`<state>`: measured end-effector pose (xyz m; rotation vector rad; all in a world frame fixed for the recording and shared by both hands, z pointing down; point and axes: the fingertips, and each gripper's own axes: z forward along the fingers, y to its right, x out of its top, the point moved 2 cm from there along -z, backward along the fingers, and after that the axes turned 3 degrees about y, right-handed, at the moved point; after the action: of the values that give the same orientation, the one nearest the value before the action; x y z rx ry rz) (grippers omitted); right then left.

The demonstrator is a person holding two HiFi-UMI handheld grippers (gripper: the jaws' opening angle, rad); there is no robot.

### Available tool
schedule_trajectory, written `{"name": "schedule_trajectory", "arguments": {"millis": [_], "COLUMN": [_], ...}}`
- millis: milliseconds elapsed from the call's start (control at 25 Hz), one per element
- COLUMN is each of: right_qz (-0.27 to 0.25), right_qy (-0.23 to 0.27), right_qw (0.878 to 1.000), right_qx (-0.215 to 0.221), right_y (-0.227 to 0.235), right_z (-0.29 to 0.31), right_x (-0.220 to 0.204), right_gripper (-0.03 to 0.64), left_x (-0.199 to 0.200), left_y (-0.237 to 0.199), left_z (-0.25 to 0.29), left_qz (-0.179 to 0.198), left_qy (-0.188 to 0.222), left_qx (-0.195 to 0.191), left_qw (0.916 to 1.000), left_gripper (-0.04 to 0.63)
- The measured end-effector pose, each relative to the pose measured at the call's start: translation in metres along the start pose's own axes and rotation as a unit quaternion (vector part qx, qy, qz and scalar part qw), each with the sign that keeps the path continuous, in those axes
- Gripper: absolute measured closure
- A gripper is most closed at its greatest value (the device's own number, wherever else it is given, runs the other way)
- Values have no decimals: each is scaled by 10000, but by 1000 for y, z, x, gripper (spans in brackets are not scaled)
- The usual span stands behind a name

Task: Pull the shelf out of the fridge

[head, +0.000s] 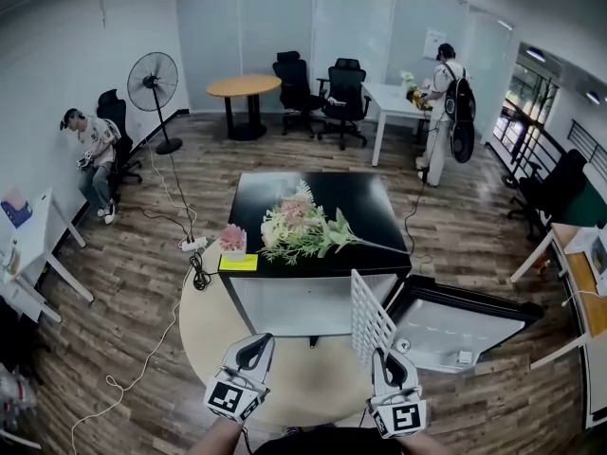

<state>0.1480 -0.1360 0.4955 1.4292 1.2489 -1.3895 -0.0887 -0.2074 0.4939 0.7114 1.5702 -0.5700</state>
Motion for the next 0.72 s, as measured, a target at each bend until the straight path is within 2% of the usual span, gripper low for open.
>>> {"name": "schedule_trajectory", "arguments": {"millis": [120, 320, 720], "right_qz": [1, 7, -5], "right_qy": [84, 164, 282], "right_qw": [10000, 9998, 9995], "right_qx": [-36, -79, -119], "right_y": [3, 9, 13], "right_z": [0, 2, 7], "right_x": [3, 7, 13], "right_gripper": [580, 580, 580], "left_x": [5, 6, 4], "left_y": [1, 0, 1], "left_z": [-1, 0, 0], "left_qz": [379, 576, 523], "left_qy": [-200, -30, -65], "left_qx": [295, 485, 545], "left_qw": [9986, 9972, 9971], "left_gripper": [597, 596, 596]}}
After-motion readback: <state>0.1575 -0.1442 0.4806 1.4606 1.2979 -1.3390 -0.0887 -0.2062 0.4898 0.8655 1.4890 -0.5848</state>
